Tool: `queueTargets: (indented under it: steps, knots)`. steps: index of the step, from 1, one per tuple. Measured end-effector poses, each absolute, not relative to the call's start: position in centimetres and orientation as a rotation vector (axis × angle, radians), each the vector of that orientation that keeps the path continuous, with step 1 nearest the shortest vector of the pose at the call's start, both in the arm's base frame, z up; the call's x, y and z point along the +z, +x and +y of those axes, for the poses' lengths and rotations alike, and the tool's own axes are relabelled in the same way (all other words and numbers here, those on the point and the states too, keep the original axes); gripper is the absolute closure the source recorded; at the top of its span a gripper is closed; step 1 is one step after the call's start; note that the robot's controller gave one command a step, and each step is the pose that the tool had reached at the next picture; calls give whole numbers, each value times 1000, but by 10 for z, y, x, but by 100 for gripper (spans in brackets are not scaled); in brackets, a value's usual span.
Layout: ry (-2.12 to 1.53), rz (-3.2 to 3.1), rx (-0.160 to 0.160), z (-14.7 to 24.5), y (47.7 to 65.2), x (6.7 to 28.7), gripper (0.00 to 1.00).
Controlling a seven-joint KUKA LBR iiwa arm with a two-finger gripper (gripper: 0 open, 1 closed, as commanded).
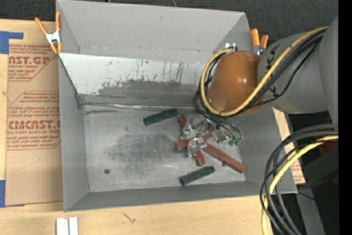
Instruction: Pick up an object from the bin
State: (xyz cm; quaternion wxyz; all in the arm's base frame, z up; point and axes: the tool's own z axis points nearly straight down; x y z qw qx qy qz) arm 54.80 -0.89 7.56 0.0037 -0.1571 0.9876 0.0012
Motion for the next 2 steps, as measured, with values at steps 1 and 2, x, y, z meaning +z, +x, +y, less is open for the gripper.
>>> queueTargets:
  steps: [1, 2]
  knots:
    - [-493, 3095, 4, -9, 548, 76, 100]
    - [-478, 3102, 1, -11, 529, 216, 100]
